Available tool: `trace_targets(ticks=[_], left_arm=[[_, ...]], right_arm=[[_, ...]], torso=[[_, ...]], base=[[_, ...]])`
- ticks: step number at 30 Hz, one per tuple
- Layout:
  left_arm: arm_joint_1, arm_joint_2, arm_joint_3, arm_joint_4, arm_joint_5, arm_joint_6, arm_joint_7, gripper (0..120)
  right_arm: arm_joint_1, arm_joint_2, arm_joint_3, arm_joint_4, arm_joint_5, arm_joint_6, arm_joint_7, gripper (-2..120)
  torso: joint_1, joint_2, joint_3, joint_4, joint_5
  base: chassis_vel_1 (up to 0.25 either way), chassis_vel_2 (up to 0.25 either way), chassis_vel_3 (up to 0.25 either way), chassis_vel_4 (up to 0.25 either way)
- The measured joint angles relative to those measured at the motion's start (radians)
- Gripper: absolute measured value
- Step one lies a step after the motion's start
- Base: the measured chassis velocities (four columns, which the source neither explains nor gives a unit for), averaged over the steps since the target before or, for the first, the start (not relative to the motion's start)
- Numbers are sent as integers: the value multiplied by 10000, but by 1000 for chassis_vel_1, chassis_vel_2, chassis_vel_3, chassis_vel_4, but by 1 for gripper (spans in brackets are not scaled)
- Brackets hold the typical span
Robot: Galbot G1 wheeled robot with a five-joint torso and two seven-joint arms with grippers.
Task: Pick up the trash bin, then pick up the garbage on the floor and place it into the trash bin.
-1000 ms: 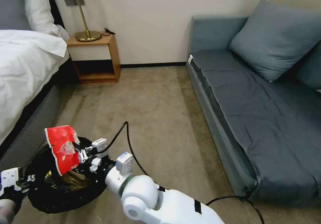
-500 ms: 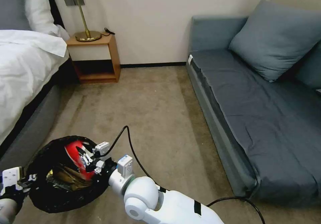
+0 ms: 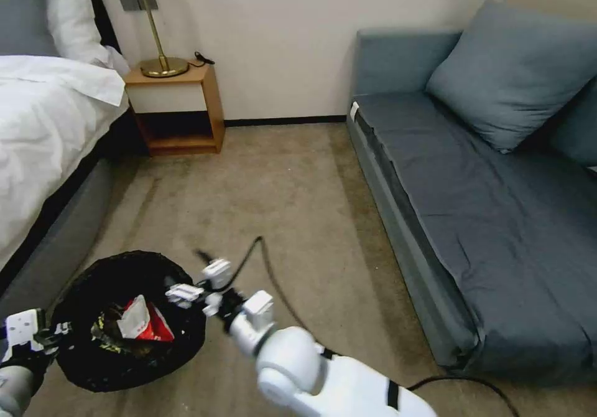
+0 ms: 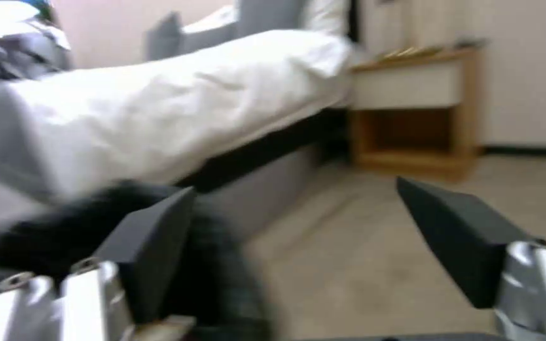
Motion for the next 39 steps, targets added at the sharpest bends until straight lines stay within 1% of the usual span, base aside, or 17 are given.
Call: trace_targets(ticks=[1,2,3,4,6,8,10,13,14,18,20,22,30,34,35,36,39], left_arm=[[-37,23,35,50,-11,3,-11,3],[-45,29,45,63,-12,3,-11,3],[-98,44,106,116,-18,4,-12,3],[-98,44,106,116,-18,4,-12,3],[-159,50,185,200,-19,4,-13,3],[-209,47,255,288,-27,-1,-13,3],[-224,46,269,315,-33,-7,-13,3],[-313,40,346,481,-168,-26,-43,3],[-313,40,346,481,-168,-26,-43,3],[-446,54,366,691,-488,-22,-198,3],[-476,72,360,744,-555,-21,-222,3],[-573,158,268,926,-797,-8,-270,3],[-894,368,19,1419,-1360,83,-413,3],[-1427,633,-104,2182,-2190,243,-776,3],[-1427,633,-104,2182,-2190,243,-776,3],[-1529,676,-100,2323,-2326,266,-888,3],[-2148,816,-62,3047,-3060,378,-1668,3]], right_arm=[[-275,-343,574,146,-449,158,-183,94],[-355,-445,742,195,-566,195,-240,96],[-780,-897,1518,471,-1076,378,-520,99],[-780,-897,1518,471,-1076,378,-520,99],[-1527,-1385,2675,916,-1341,599,-806,100],[-2416,-1577,3782,1249,-1280,875,-1017,100],[-2693,-1587,4106,1320,-1217,965,-1057,100],[-4237,-1314,5716,1578,-1052,1569,-1214,100],[-4237,-1314,5716,1578,-1052,1569,-1214,100],[-5787,-843,7215,1868,-1546,2378,-1354,100],[-6045,-777,7470,1923,-1590,2515,-1375,100],[-6709,-553,8196,1992,-1690,2967,-1403,100],[-7255,-187,8781,2037,-1598,3386,-1474,100],[-7240,-177,8755,2038,-1574,3388,-1479,100],[-7240,-177,8755,2038,-1574,3388,-1479,100],[-7235,-177,8748,2037,-1572,3389,-1479,100],[-7212,-180,8718,2037,-1564,3384,-1479,100]], torso=[[0,0,0,0,1],[0,0,0,-2,1],[0,0,0,-2,2],[0,0,0,-2,2],[1,0,-1,-1,3],[0,0,0,-2,1],[0,0,-1,-3,1],[0,1,0,-2,2],[0,1,0,-2,2],[0,0,-1,-2,2],[0,0,-1,0,0],[0,0,-1,-2,-1],[0,0,-1,0,-1],[0,0,0,1,-3],[0,0,0,1,-3],[0,0,0,0,-2],[0,0,0,1,-5]], base=[[0,0,0,0],[0,0,0,0],[0,0,0,0],[0,0,0,0],[0,0,0,0],[0,0,0,0],[0,0,0,0],[0,0,0,0],[0,0,0,0],[0,0,0,0],[0,0,0,0],[0,0,0,0],[0,0,0,0],[0,0,0,0],[0,0,0,0],[0,0,0,0],[0,0,0,0]])
